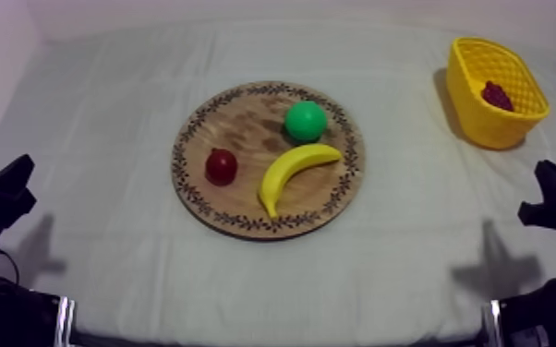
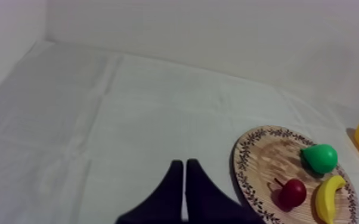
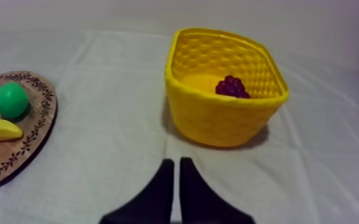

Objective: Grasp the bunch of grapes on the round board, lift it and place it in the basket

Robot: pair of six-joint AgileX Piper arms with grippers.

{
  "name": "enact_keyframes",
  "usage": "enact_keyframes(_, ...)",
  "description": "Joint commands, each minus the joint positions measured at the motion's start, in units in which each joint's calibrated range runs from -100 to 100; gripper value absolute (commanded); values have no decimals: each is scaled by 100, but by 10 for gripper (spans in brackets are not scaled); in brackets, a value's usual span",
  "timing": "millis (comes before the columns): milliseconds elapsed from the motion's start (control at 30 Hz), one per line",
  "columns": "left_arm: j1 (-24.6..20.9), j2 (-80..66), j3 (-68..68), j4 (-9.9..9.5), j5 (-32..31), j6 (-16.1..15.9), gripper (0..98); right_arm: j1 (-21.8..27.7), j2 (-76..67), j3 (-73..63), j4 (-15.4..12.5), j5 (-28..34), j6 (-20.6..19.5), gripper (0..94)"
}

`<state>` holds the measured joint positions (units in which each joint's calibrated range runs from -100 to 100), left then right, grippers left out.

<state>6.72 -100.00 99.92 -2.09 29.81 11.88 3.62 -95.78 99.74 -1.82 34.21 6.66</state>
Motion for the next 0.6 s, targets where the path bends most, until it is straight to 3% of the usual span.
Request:
enact_keyframes(0,-3,0,-3,2,2,1,1,-8,3,3,17,24,64,71)
enact_keyframes(233,-3,0,-3,2,2,1,1,-17,3,4,37,67,558,15)
enact_keyframes(567,-3,0,-3,2,2,1,1,-17,3,4,38,70,585,5)
